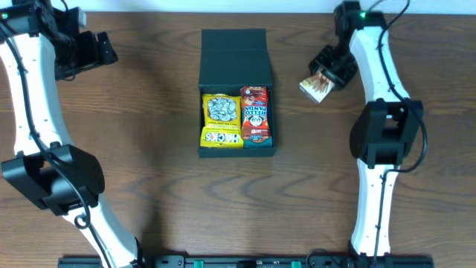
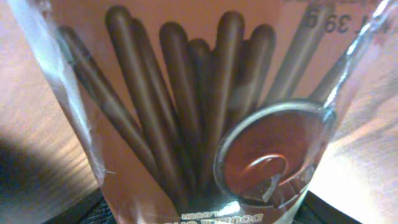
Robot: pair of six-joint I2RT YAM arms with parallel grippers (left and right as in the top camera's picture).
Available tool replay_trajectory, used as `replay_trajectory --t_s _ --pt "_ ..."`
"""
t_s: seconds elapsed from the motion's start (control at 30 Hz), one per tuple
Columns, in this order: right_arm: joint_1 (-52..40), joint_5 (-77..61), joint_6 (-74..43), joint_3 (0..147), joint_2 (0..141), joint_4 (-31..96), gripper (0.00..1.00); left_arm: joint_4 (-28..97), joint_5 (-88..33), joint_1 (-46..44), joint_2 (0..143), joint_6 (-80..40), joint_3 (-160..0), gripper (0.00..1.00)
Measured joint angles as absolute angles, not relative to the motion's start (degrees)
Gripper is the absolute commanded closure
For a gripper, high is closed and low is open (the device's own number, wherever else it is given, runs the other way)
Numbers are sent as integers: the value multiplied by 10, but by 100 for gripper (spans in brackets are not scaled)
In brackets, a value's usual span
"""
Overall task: Pack container
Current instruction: 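Carry the Pocky box left and lower it into the box's middle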
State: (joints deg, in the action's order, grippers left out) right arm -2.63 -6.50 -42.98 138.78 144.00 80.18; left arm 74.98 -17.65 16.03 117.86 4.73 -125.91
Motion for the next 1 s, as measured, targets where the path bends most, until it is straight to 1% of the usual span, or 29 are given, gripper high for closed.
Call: replay_trajectory --t_s 0.13,0.3,0.43,0.63,0.9,1.0 --pt "-60 -65 -374 1492 1440 858 35 750 -176 160 1179 47 -1259 5" --pt "-133 -78 -319 1557 1440 907 35 750 -176 160 1179 48 -1259 5" --pt "-206 -86 -290 1562 1440 935 34 750 -176 160 1179 47 -1259 5" --pt "-307 -92 -261 1562 1440 940 32 750 -176 160 1179 47 -1259 5" --pt "-371 -70 -255 1541 1440 941 32 750 -176 160 1179 50 -1259 5" --pt "-382 -57 -266 1512 1440 940 34 750 -176 160 1179 50 -1259 5"
